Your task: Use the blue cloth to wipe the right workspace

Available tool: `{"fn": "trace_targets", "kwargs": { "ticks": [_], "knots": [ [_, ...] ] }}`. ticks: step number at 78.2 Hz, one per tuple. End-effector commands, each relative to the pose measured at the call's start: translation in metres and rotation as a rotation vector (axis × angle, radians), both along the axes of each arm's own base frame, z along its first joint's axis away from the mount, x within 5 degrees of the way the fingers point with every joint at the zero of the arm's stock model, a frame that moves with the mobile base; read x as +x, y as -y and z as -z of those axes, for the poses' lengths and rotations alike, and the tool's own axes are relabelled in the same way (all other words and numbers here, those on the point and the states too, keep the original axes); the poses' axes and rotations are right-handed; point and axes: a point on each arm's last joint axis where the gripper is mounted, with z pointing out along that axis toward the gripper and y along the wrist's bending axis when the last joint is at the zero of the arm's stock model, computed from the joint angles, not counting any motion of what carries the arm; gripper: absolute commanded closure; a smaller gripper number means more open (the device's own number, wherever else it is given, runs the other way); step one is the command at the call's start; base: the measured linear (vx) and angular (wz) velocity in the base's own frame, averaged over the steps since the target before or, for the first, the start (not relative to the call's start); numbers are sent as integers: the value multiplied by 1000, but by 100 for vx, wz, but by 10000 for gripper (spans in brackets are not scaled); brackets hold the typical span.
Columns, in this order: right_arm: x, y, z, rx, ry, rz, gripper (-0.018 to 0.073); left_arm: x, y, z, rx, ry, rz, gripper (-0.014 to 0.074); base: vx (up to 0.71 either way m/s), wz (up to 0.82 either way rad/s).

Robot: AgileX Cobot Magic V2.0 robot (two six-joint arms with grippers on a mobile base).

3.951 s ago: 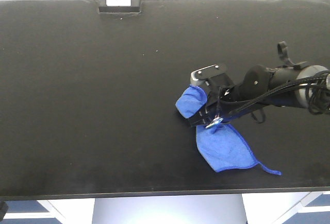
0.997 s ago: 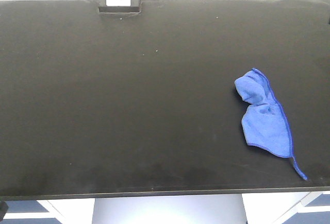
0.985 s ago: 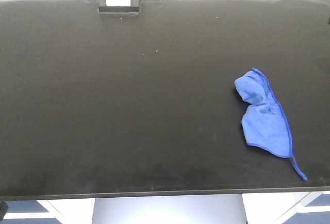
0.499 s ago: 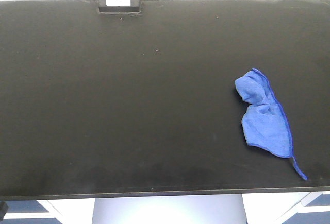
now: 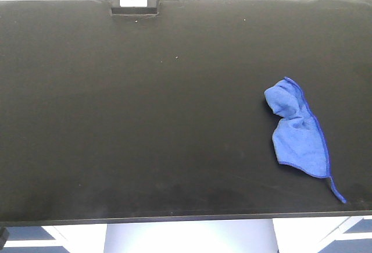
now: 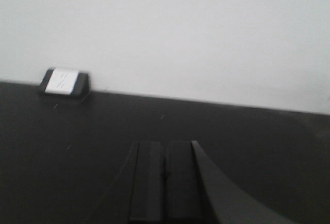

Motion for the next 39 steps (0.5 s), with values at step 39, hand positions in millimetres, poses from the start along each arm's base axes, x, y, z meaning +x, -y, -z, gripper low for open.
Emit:
{"fn": "trace_targets", "kwargs": {
  "ticks": [39],
  "knots": [
    [-37,8,174,125,234,88,567,0,1,-16,-17,104,19,603,0,0]
  ]
}}
